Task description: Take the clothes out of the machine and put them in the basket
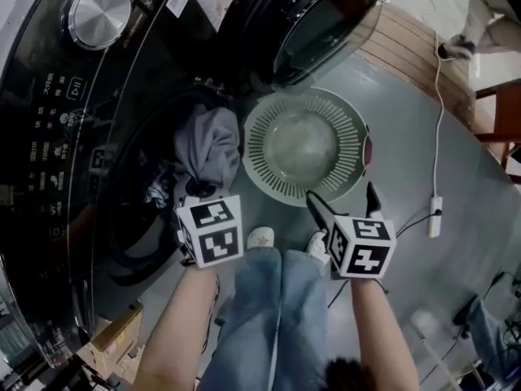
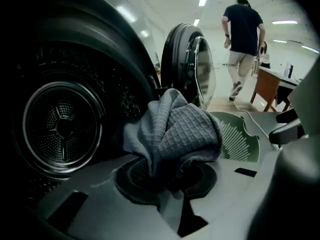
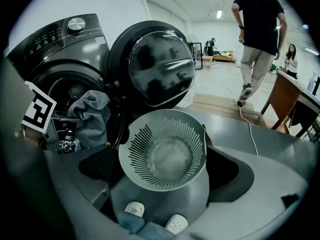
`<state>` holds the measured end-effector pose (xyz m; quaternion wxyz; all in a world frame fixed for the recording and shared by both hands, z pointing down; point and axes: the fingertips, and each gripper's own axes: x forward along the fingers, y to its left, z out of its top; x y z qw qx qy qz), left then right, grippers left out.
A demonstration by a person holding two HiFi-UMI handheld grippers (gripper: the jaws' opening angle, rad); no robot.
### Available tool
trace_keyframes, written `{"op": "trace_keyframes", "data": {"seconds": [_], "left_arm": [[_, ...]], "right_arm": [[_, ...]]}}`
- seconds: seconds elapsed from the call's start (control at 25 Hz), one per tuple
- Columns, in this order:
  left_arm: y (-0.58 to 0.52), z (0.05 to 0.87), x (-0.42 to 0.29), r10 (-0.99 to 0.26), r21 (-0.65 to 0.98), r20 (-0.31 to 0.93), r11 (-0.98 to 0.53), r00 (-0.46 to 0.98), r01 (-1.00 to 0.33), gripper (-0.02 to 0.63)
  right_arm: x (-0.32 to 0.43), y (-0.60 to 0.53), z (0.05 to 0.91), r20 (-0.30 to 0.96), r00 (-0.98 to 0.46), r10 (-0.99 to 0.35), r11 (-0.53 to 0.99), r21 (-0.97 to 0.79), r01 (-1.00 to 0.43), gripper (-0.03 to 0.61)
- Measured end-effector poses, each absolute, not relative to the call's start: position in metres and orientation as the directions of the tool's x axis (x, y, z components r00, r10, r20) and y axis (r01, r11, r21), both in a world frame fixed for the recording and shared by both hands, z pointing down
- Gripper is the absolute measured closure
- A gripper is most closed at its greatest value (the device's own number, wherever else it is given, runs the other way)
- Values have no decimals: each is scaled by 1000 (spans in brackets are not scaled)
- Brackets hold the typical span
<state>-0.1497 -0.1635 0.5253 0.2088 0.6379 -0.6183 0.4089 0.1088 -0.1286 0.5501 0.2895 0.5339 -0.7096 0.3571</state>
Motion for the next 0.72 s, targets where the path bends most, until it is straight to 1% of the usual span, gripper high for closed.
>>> {"op": "trace_keyframes", "data": {"seconds": [0.28,0.4,0.56,0.72], "left_arm": [[-164,513,-98,-627,-154,779,-162,-19,-975,545],[-165,510,-66,-629,-133,777,-201,24,-970,545],[-169,502,-17,-639,-91,763,-255,97,-963,546],[-174,492,31,-643,-2,738,-301,202,-954,546]], "right_arm": [[129,-130,545,787,-279,-551,168,-223,-960,15],[137,-130,546,788,-286,-546,180,-223,-958,15],[154,-130,546,789,-288,-543,179,-226,-958,15],[176,-131,547,790,-278,-547,159,-228,-961,15]]}}
